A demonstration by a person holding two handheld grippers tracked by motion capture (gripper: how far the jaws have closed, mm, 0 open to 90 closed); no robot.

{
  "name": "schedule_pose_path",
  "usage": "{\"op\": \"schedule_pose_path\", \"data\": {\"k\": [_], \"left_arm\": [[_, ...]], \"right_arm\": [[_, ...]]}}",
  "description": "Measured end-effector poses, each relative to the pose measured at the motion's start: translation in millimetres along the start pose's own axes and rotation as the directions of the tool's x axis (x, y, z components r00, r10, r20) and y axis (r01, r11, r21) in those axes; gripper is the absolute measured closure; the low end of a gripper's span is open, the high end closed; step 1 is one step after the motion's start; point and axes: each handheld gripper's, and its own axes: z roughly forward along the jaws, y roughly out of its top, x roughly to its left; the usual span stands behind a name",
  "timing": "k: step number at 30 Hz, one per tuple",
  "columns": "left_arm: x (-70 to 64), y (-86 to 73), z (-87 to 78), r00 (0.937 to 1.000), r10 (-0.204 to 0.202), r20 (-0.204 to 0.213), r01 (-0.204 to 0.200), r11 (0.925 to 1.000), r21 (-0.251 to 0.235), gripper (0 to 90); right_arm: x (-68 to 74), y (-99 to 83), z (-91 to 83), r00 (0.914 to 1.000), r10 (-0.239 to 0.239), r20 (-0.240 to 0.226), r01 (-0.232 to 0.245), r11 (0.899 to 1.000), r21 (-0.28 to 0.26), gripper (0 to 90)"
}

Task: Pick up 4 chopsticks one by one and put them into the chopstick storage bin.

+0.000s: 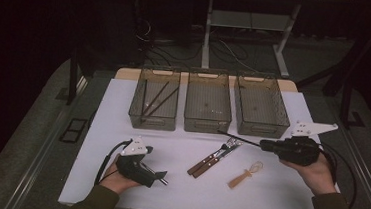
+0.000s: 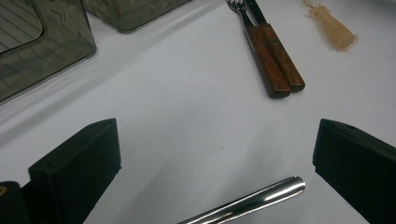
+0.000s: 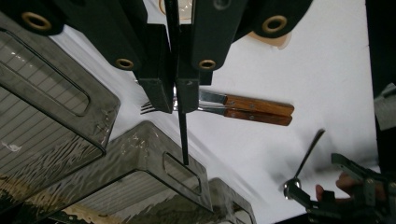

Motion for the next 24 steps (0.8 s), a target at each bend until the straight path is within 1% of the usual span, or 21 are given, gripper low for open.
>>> {"op": "schedule_pose_path", "data": {"k": [1,2,3,4,6,8,11,13,16,18,19,20,24], "left_arm": [[0.1,0.0,0.0,1.0000,0.000,-0.001,0.000,1.0000,0.001,0.0],[-0.1,-0.1,0.5,1.0000,-0.004,-0.002,0.004,1.0000,-0.002,0.0],[0.2,0.0,0.1,1.0000,0.005,0.000,-0.005,1.0000,0.004,0.0],[-0.5,0.0,0.6,1.0000,-0.003,0.001,0.003,1.0000,-0.003,0.0],[-0.5,0.0,0.6,1.0000,-0.002,0.001,0.002,1.0000,-0.002,0.0],[-0.6,0.1,0.4,1.0000,0.000,0.003,0.000,1.0000,-0.002,0.0],[-0.9,0.1,1.0,1.0000,-0.002,0.002,0.002,1.0000,-0.001,0.0],[-0.9,0.1,0.7,1.0000,0.000,0.004,0.000,1.0000,0.001,0.0],[-1.2,0.0,1.1,1.0000,-0.007,0.001,0.007,1.0000,-0.006,0.0],[-1.2,0.0,1.0,1.0000,-0.004,0.002,0.004,1.0000,-0.003,0.0],[-1.4,0.0,0.9,1.0000,-0.003,0.003,0.003,1.0000,-0.001,0.0],[-1.4,0.1,0.9,1.0000,0.000,0.004,0.000,1.0000,0.002,0.0],[-0.9,0.2,0.7,0.9999,0.009,0.004,-0.009,0.9999,0.004,0.0]], "right_arm": [[0.3,1.1,0.7,1.0000,0.003,-0.008,-0.003,1.000,-0.010,85.7],[1.9,2.4,1.7,1.0000,-0.007,-0.007,0.007,1.000,-0.005,85.7],[2.9,3.6,2.7,0.9999,-0.012,-0.006,0.012,1.000,-0.001,85.7],[3.5,4.5,3.6,0.9998,-0.007,-0.017,0.006,1.000,-0.011,85.7],[5.6,6.9,6.2,0.9997,-0.019,-0.015,0.019,1.000,-0.002,85.7],[6.0,8.8,7.9,0.9995,-0.010,-0.030,0.010,1.000,-0.015,85.7],[7.9,13.3,11.3,0.9992,-0.020,-0.033,0.020,1.000,-0.020,85.7],[9.1,15.9,14.9,0.9991,-0.031,-0.028,0.031,0.999,-0.012,85.7],[10.5,18.6,19.9,0.9987,-0.036,-0.035,0.036,0.999,-0.008,85.7],[10.8,20.5,22.2,0.9984,-0.033,-0.046,0.033,0.999,-0.016,85.7],[11.8,22.1,23.5,0.9986,-0.039,-0.036,0.038,0.999,-0.013,85.7],[12.4,23.5,24.9,0.9983,-0.045,-0.038,0.044,0.999,-0.008,85.7],[13.0,29.0,31.3,0.9979,-0.050,-0.041,0.049,0.999,-0.015,85.7]]}}
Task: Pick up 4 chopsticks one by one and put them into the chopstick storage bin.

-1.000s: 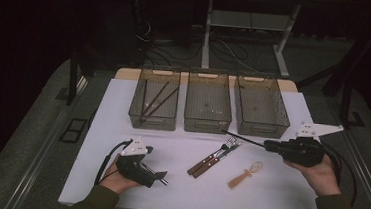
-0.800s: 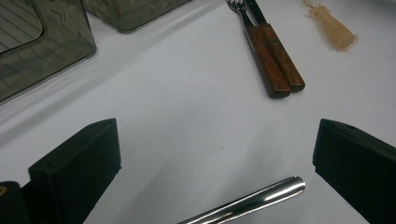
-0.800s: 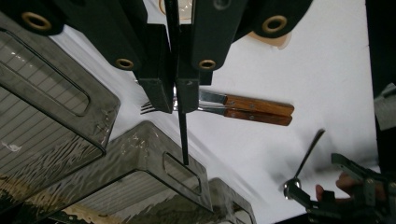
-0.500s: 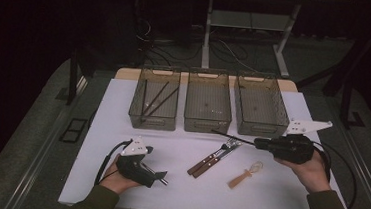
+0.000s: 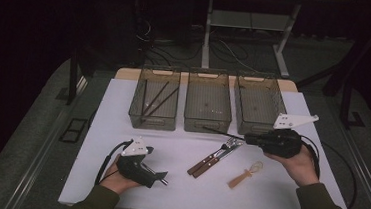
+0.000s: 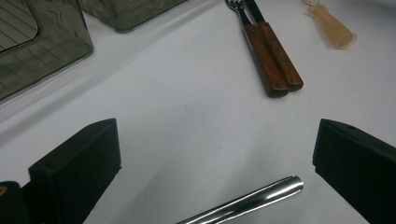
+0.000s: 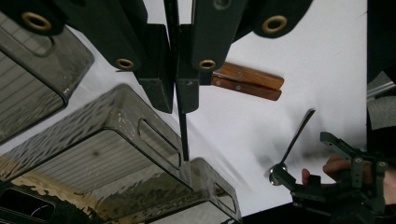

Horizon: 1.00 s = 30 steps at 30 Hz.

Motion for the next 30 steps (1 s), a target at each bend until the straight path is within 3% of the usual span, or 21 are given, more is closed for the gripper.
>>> {"op": "schedule_pose_path", "data": {"k": [11,23,30], "left_arm": [[-0.2,-0.2,0.3,1.0000,-0.006,-0.004,0.006,1.0000,-0.004,0.0],[0.6,-0.4,0.0,0.9999,-0.007,-0.008,0.007,1.0000,-0.007,0.0],[0.3,-0.7,-0.1,0.9999,-0.011,-0.008,0.011,0.9999,-0.006,0.0]], "right_arm": [[5.6,20.6,18.4,0.9995,-0.024,-0.020,0.024,1.000,-0.020,85.7],[4.0,42.0,41.2,0.9998,-0.002,-0.020,0.001,0.999,-0.054,85.7],[6.2,63.0,59.4,0.9999,-0.011,-0.012,0.010,0.999,-0.047,85.6]]}}
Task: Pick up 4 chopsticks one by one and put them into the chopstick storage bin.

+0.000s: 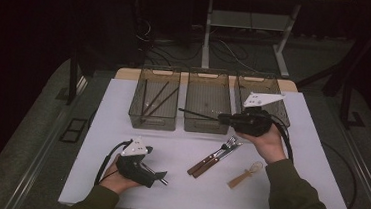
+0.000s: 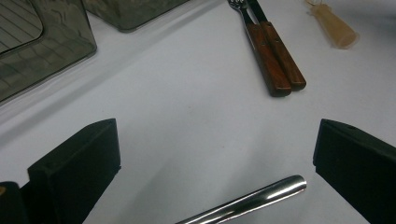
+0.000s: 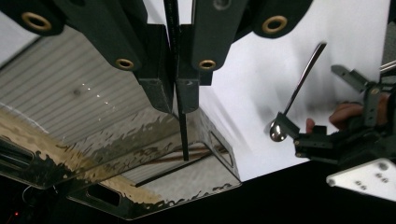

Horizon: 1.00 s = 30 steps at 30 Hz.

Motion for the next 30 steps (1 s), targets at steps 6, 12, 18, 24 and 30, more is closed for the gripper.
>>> {"op": "schedule_pose_path", "data": {"k": [6,12,18,24,30], "left_arm": [[0.4,0.2,-0.1,1.0000,0.005,0.000,-0.005,1.0000,0.000,0.0],[-0.1,0.3,-0.3,1.0000,0.002,0.003,-0.002,1.0000,0.000,0.0],[-0.5,0.6,-0.3,1.0000,0.004,0.005,-0.004,1.0000,-0.002,0.0],[-0.4,0.9,-0.6,1.0000,0.006,0.006,-0.006,1.0000,-0.005,0.0],[-0.8,1.0,-0.4,1.0000,0.004,0.009,-0.004,1.0000,-0.009,0.0]], "right_arm": [[-2.3,13.4,21.0,0.9999,0.004,0.016,-0.004,1.000,0.016,85.6],[-4.2,29.2,40.0,0.9992,0.014,0.037,-0.014,1.000,0.020,85.6],[-3.3,48.0,61.3,0.9980,0.018,0.060,-0.019,1.000,0.024,85.6],[-2.8,63.6,87.8,0.9964,0.019,0.082,-0.023,0.999,0.039,85.6],[-5.3,76.3,117.2,0.9926,0.035,0.117,-0.043,0.997,0.064,85.6]]}}
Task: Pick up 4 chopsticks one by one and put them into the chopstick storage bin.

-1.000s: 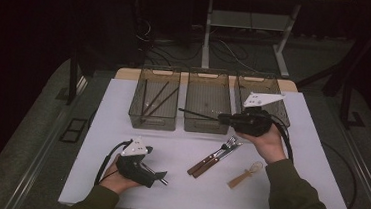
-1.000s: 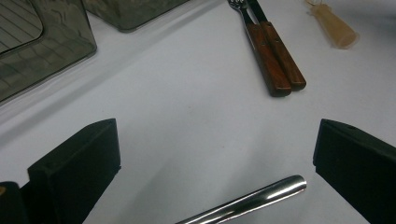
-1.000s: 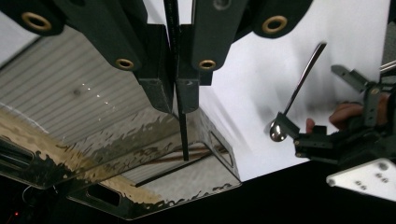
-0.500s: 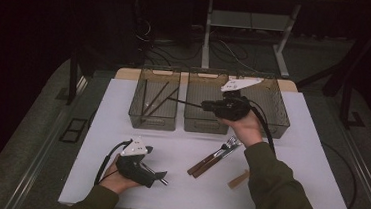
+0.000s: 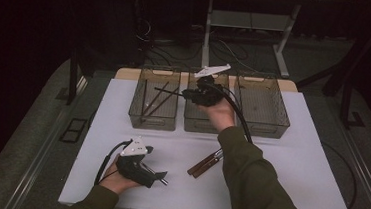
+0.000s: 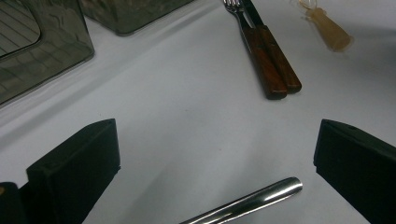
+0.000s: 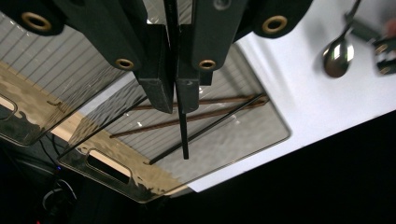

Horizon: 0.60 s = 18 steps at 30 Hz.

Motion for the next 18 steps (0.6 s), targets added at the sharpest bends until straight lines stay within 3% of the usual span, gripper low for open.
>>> {"op": "schedule_pose_path", "data": {"k": [18], "left_arm": [[-0.5,0.0,-0.4,1.0000,0.006,0.003,-0.006,1.0000,-0.004,0.0]], "right_arm": [[-0.1,24.0,84.6,0.9950,0.022,0.098,-0.033,0.993,0.112,85.6]]}}
